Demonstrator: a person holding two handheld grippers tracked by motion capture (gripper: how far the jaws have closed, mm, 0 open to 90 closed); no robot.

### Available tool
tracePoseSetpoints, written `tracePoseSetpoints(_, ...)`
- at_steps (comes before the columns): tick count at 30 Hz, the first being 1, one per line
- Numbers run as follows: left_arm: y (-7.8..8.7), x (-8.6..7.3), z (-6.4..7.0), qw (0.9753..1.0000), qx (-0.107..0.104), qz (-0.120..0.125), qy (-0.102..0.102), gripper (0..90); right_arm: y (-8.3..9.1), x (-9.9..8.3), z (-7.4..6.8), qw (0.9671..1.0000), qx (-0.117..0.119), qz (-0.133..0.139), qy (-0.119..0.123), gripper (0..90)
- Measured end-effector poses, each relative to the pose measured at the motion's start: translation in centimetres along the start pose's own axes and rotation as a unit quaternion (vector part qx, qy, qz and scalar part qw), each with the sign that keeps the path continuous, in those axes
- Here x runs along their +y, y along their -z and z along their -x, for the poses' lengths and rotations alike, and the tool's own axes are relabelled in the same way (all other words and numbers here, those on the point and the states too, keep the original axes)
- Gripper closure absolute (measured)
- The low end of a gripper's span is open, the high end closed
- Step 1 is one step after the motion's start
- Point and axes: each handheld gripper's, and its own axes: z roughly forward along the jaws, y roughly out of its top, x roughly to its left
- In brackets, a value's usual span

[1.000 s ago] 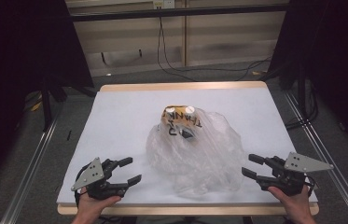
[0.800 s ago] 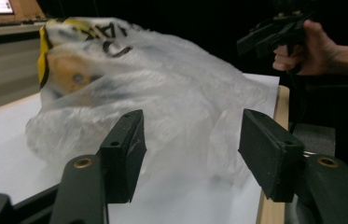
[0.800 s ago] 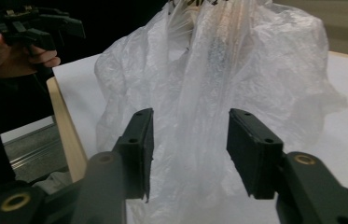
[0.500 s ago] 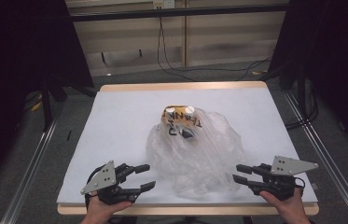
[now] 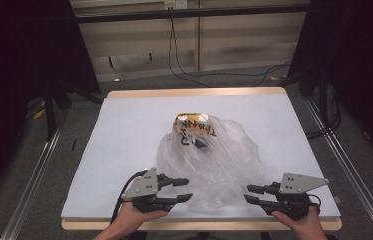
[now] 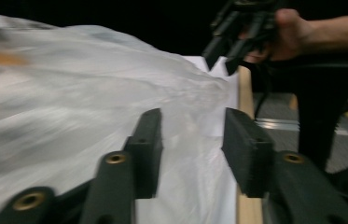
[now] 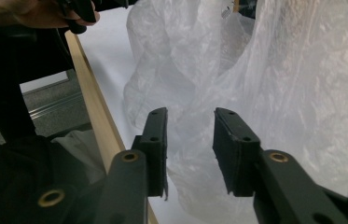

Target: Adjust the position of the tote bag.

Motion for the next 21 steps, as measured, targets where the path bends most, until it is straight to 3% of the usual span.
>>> tracePoseSetpoints(2,-1.2,0.3,0.1,0.9998,-0.02,0.005,0.004,64.6,-0.2,-0.3,0.1,1.0,0.0,-0.006,0.0,78.2)
tracePoseSetpoints(4,-1.7,0.5,0.2,0.9998,-0.019,-0.003,-0.004,65.9,-0.3,-0.3,0.2,1.0,0.003,-0.005,-0.002,78.2)
tracePoseSetpoints(5,-2.9,0.5,0.2,0.9993,-0.037,0.0,-0.007,66.0,-0.5,-0.2,0.4,1.0,0.003,-0.008,-0.002,78.1)
tracePoseSetpoints(8,-4.0,0.5,0.2,0.999,-0.044,-0.007,-0.007,65.7,-0.7,-0.2,0.6,0.9999,0.003,-0.011,-0.002,77.0)
tracePoseSetpoints(10,-5.6,0.0,0.1,0.9979,-0.053,-0.033,-0.016,60.9,-1.3,-0.5,1.2,0.9997,-0.001,-0.025,-0.006,71.7)
tracePoseSetpoints(17,-7.7,-2.2,0.2,0.9958,-0.048,-0.077,-0.015,56.5,-1.8,-1.4,1.9,0.9983,-0.014,-0.056,-0.01,54.4)
tracePoseSetpoints(19,-8.0,-2.5,0.2,0.9938,-0.041,-0.099,-0.03,56.6,-1.9,-1.5,2.1,0.9981,-0.008,-0.059,-0.014,54.0)
tracePoseSetpoints(21,-8.0,-2.7,0.1,0.9931,-0.04,-0.105,-0.033,56.6,-2.1,-1.5,2.1,0.9979,-0.002,-0.063,-0.011,53.5)
